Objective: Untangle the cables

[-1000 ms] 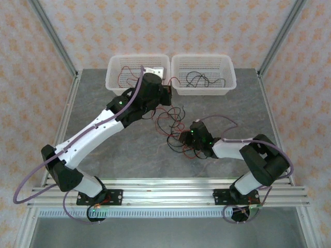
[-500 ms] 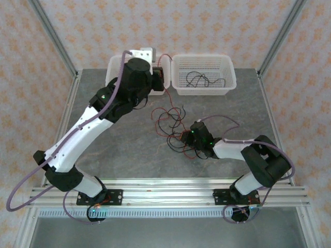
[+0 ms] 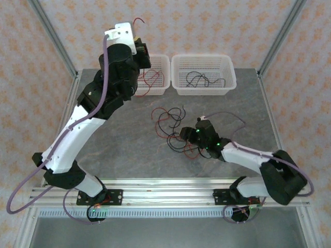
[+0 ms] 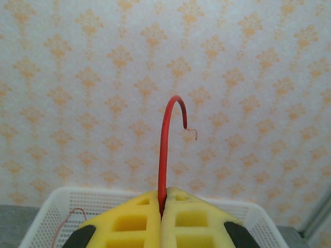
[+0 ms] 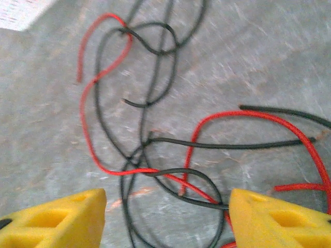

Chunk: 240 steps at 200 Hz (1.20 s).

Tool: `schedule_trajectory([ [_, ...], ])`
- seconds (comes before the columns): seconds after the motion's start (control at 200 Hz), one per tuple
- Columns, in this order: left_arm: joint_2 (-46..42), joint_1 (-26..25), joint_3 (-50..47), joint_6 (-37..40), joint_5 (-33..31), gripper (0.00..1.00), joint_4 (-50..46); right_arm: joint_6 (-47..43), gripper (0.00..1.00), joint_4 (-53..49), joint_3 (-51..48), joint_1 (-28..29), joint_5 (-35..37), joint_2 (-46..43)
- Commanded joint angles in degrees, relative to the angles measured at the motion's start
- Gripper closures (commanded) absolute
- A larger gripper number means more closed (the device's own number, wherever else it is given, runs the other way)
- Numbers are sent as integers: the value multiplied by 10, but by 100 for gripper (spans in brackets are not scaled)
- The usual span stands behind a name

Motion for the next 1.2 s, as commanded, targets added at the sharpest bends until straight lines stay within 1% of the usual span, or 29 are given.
schedule_trajectory([
  [0.0,18,8,19,71,-60,100,75,-27,33,-50,13,2,8,-47],
  [0.105,35,28,26,102,-80,100,119,-32,32,-76,19,2,12,-92],
  [0.255,76,75,67,105,-80,100,134,-26,32,-94,13,2,13,-137],
  [0.415,108,114,94,105,-60,100,155,-17,31,-114,-4,2,27,-173],
  [0.526,126,135,94,107,-29,100,184,-11,31,-123,-15,2,40,-189],
  [0.726,172,171,100,121,-2,100,250,0,31,-117,-24,2,44,-191],
  [0.881,206,202,113,112,24,100,279,2,31,-106,-17,2,42,-171],
  [0.906,226,207,113,110,28,100,284,1,31,-104,-14,2,40,-167],
  [0.976,243,220,113,101,41,100,294,2,31,-99,-12,2,37,-155],
  [1.196,299,250,106,77,60,100,319,6,31,-84,-14,2,33,-128],
])
